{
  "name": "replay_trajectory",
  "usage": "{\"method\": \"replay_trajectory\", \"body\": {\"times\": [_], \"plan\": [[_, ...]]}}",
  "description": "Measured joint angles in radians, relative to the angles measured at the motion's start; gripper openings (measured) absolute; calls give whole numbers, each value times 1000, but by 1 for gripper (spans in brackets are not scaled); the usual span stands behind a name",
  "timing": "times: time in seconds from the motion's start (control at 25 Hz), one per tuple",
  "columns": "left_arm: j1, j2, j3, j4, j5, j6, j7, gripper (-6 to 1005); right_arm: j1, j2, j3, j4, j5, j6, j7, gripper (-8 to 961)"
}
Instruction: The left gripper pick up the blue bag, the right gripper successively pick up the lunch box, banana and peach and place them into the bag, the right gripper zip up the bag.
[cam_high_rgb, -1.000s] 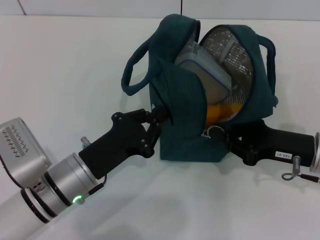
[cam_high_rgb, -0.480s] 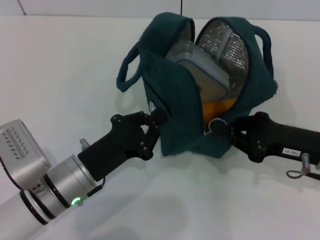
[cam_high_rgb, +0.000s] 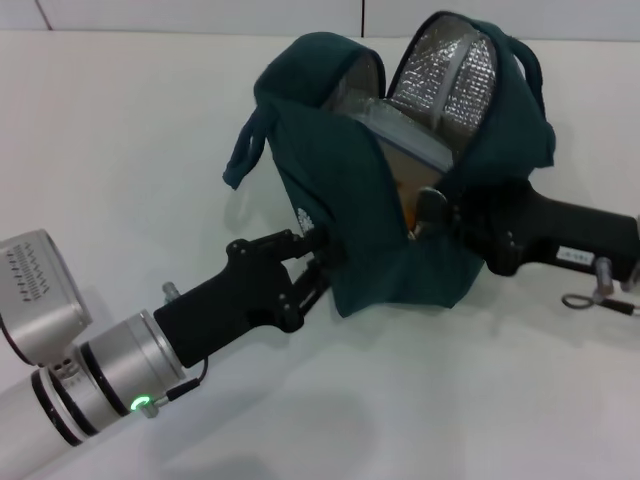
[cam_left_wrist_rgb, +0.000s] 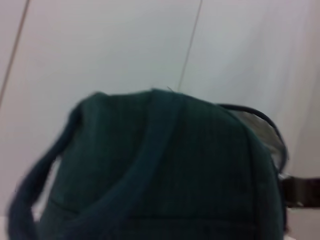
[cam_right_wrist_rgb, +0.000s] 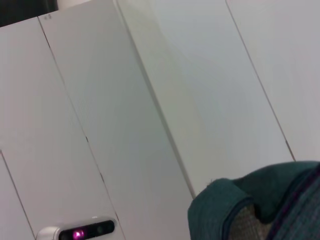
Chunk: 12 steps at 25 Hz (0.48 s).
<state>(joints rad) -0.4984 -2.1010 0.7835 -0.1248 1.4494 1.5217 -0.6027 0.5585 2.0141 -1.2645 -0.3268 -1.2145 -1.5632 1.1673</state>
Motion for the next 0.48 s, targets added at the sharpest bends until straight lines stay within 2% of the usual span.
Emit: {"method": "replay_trajectory", "body": {"times": [0.24,0.44,0.48], "plan": [[1,0,19,2,12,17,-9,207,52,1,3,-5,6,-6,11,11],[1,-6,21,-5,6,15,11,434,92,5,3,-8,25,-6,32,11],[1,-7,16,-10,3,10,23,441,98,7,4,-8,30,-5,35,11]]}}
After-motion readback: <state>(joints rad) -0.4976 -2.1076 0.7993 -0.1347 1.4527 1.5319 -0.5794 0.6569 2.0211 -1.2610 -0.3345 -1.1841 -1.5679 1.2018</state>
